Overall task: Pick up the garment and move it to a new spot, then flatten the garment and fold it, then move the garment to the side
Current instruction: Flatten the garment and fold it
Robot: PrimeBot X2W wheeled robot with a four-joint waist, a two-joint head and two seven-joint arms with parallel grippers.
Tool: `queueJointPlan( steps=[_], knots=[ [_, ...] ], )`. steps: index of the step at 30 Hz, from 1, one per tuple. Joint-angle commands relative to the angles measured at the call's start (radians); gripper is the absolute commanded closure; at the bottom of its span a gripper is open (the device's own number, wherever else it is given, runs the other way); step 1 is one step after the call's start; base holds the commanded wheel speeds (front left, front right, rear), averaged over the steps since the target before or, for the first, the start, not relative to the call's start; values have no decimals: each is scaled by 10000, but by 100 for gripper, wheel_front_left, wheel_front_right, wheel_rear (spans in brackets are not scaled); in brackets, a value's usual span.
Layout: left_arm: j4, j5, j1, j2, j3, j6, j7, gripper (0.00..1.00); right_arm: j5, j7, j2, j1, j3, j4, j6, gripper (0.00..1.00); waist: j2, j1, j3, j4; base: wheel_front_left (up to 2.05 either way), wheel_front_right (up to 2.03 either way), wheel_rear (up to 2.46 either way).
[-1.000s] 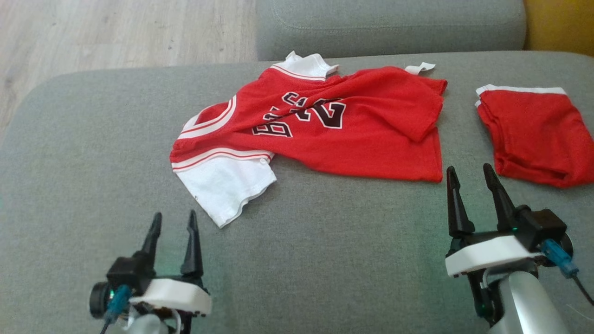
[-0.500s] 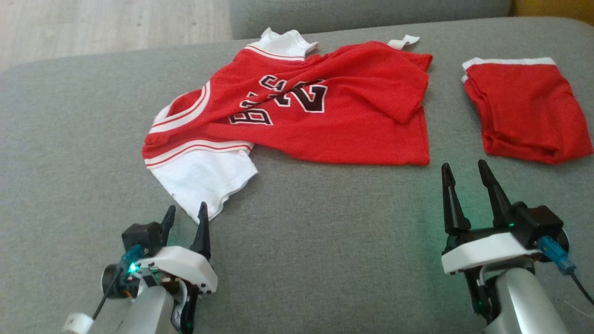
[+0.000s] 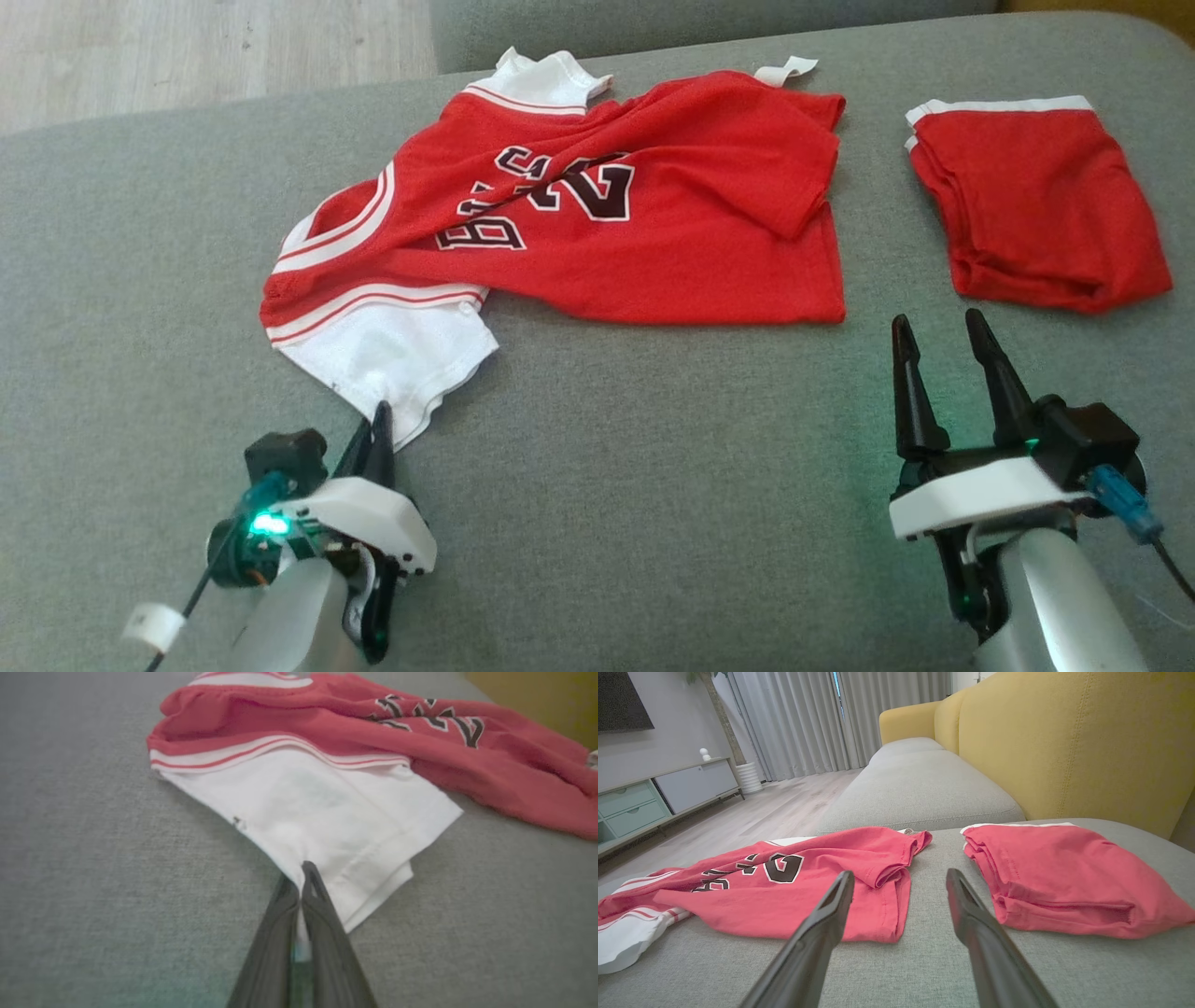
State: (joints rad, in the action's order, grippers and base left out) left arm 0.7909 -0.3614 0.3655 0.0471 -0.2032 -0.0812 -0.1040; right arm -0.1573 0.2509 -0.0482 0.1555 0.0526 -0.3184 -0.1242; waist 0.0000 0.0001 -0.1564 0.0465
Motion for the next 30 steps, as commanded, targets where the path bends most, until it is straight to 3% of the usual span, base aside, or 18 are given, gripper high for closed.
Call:
queueJointPlan(
  steps=[1, 7, 15, 30],
  knots=[
    [-290, -126, 200, 86, 198, -43, -346, 100, -24, 109, -20, 339, 182, 254, -65, 0, 0, -1, 52, -17, 0, 0, 0],
    [-1326, -236, 132, 199, 646, -29, -1467, 100, 137, 109, -20, 423, 89, -84, -65, 0, 0, -1, 228, -222, 0, 0, 0],
    [-3725, 173, -535, 173, 1262, -55, -1573, 100, -30, -59, -20, 1055, -136, -1407, -65, 0, 0, -1, 208, -767, 0, 0, 0],
    [-4438, 367, -764, 43, 839, -330, -1576, 100, -1065, -933, -20, 3285, -742, -5561, -65, 0, 0, -1, -131, -1505, 0, 0, 0]
  ],
)
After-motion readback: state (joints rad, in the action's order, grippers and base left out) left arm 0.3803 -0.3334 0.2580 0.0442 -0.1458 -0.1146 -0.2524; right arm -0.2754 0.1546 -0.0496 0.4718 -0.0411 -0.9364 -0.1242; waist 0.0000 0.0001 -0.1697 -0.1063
